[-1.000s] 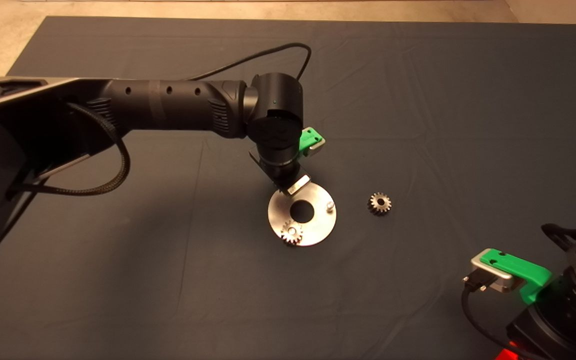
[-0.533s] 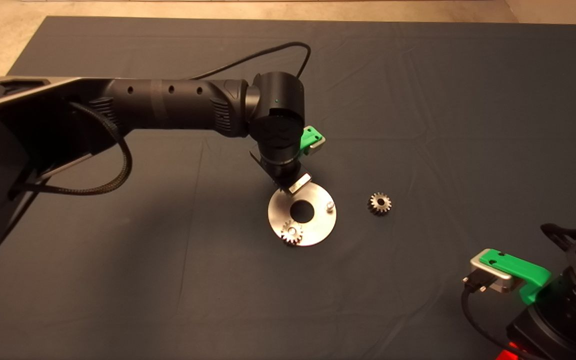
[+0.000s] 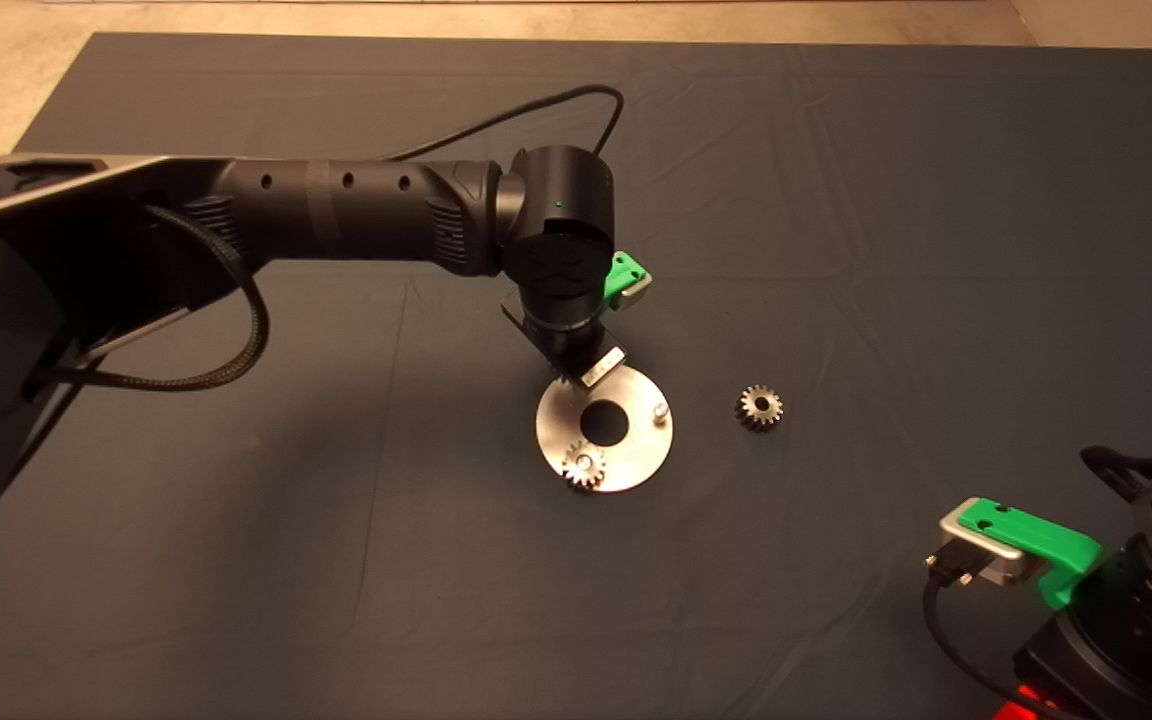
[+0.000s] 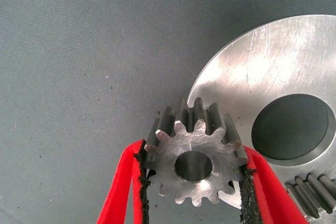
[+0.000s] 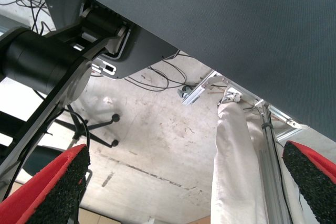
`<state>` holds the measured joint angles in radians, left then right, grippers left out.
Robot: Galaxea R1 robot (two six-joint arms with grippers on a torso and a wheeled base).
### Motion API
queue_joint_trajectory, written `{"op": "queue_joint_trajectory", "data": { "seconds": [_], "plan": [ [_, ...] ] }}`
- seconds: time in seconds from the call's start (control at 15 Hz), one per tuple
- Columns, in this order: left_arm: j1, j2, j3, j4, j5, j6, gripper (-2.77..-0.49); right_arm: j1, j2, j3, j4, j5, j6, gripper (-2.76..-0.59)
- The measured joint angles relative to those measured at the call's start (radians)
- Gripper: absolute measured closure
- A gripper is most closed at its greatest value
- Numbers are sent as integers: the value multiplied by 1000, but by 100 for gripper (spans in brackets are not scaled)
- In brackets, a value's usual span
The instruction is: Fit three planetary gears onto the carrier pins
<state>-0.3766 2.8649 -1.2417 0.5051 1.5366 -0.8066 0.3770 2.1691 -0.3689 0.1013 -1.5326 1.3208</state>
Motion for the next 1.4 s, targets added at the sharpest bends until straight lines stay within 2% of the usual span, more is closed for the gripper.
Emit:
{"op": "queue_joint_trajectory", "data": {
  "seconds": [0.73,1.4],
  "plan": [
    [3,20,0,0,2,-34,-78,0,0,0,-1,0,-12,-273],
    [3,18,0,0,0,-35,-78,6,-1,0,-1,0,-16,-273]
  ]
}}
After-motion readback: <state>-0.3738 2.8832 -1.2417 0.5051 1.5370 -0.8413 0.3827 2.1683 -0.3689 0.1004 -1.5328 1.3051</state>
